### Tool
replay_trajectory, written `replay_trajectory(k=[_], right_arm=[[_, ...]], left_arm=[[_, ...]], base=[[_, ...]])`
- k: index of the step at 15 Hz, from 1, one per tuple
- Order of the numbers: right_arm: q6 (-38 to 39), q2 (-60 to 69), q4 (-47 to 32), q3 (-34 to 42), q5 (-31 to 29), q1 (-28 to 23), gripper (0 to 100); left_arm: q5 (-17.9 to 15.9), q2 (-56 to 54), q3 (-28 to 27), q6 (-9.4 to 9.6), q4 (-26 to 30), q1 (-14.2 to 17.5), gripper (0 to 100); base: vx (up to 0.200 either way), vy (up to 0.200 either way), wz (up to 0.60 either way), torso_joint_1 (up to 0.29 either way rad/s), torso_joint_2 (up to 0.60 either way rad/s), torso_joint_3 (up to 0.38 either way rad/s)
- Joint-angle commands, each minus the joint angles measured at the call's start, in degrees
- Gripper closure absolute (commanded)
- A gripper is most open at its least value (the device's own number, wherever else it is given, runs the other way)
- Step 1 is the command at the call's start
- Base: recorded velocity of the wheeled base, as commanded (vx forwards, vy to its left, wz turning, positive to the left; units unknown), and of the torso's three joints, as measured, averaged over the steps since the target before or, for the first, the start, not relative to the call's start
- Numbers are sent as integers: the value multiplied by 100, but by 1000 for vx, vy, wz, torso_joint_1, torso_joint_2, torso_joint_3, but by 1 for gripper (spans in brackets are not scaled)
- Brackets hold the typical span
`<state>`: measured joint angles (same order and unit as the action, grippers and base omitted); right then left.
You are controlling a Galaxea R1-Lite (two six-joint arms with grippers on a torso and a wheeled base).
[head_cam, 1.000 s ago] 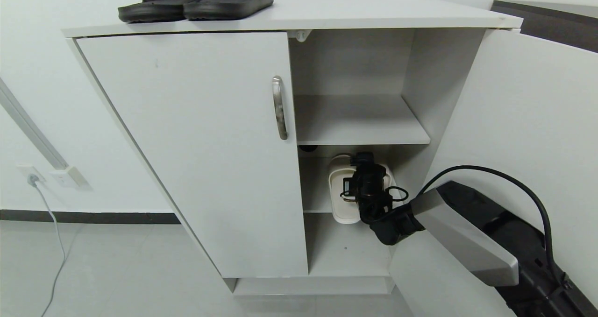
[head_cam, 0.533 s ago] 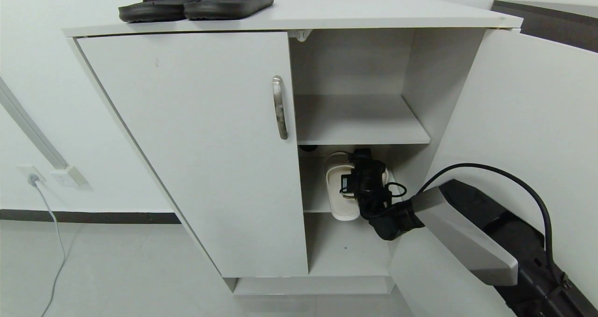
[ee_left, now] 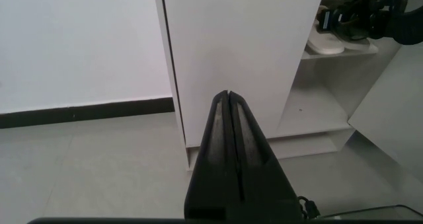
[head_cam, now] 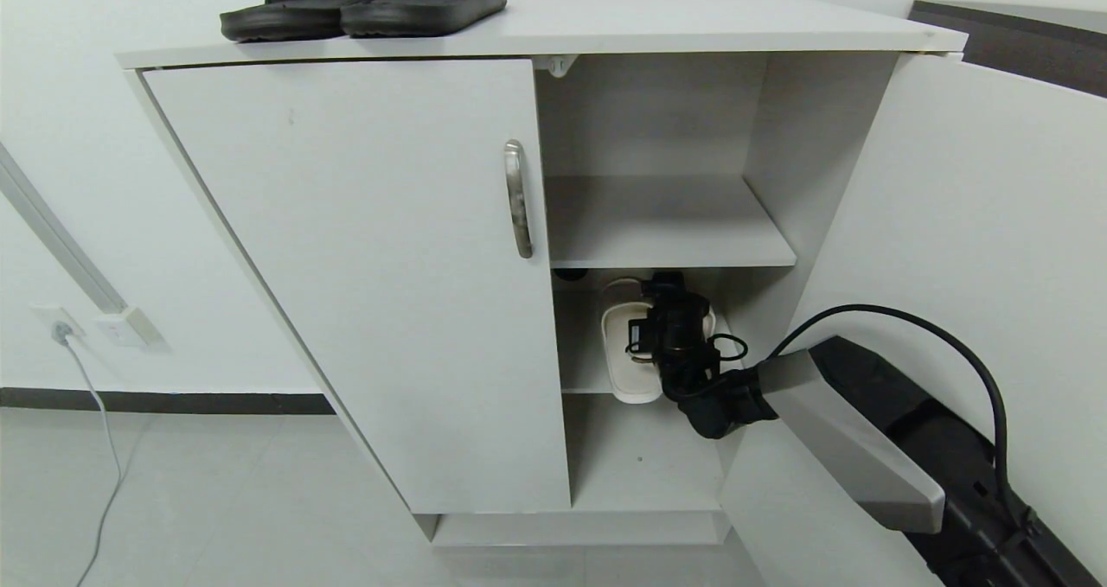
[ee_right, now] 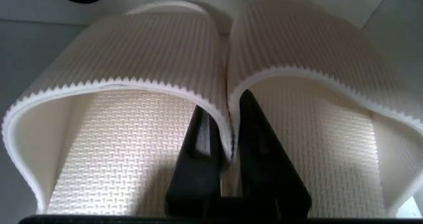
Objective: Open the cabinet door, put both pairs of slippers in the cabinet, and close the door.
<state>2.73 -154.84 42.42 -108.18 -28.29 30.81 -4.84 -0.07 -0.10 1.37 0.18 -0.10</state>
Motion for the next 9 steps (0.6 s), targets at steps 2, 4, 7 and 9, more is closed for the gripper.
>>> replay_trajectory(k=[2, 4, 7, 9], right_arm=[[-1, -81, -6, -45, -1, -31, 0], [-9, -72, -6, -19, -18, -22, 0], [-27, 86, 135, 359, -45, -4, 0], [-36, 402, 354, 913, -45, 31, 0]], left_arm=[[1, 7, 1, -5, -1, 1, 100], [1, 7, 1, 4, -1, 1, 100], [1, 7, 1, 4, -1, 1, 100], [1, 7, 1, 4, -1, 1, 100]], base=[[0, 0, 0, 0, 0, 0], [0, 0, 0, 0, 0, 0], [0, 0, 0, 0, 0, 0], [0, 0, 0, 0, 0, 0]])
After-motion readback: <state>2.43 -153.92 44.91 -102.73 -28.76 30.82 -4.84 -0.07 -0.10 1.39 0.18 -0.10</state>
